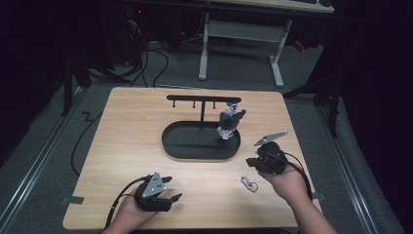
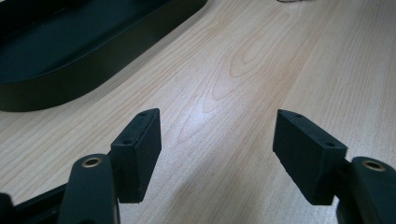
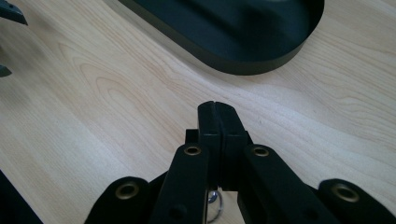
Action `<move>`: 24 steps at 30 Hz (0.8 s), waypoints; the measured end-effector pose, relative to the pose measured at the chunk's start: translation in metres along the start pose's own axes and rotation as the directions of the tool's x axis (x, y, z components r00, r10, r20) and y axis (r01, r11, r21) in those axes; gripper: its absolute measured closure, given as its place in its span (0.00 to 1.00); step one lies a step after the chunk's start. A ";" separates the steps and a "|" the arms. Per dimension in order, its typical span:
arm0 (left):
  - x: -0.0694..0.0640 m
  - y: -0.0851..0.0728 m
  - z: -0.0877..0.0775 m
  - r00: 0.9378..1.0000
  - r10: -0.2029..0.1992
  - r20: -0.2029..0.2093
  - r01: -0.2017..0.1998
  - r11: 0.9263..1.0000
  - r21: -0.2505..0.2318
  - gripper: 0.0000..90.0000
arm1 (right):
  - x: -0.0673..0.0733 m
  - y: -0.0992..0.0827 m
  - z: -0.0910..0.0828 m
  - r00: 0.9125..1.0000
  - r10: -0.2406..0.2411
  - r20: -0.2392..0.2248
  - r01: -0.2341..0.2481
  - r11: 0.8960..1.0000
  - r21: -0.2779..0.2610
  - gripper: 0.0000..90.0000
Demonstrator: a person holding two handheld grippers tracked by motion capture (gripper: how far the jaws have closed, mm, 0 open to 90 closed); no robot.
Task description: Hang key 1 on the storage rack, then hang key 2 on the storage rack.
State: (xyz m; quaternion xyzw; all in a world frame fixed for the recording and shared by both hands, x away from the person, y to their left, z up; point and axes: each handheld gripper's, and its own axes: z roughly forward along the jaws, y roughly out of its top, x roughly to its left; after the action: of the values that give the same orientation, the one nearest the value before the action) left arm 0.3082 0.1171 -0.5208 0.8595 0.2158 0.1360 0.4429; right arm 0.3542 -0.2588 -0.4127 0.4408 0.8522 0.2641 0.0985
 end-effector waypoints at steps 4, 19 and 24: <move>0.000 0.000 0.000 1.000 -0.003 -0.001 0.003 1.000 -0.005 0.37 | -0.003 -0.004 -0.001 1.000 0.005 0.010 -0.005 1.000 0.006 1.00; -0.003 0.004 0.005 1.000 0.020 0.004 -0.020 1.000 0.007 0.37 | -0.007 -0.036 0.012 0.998 0.070 0.001 -0.070 0.997 0.038 1.00; -0.005 0.006 0.006 1.000 0.024 0.008 -0.024 1.000 0.001 0.37 | -0.014 -0.071 0.021 0.978 0.204 -0.028 -0.203 0.978 0.044 0.71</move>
State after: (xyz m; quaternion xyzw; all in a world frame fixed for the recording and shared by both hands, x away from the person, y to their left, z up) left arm 0.3073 0.1074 -0.5193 0.8628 0.2039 0.1378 0.4415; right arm 0.3212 -0.2957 -0.4691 0.5234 0.8093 0.2623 0.0480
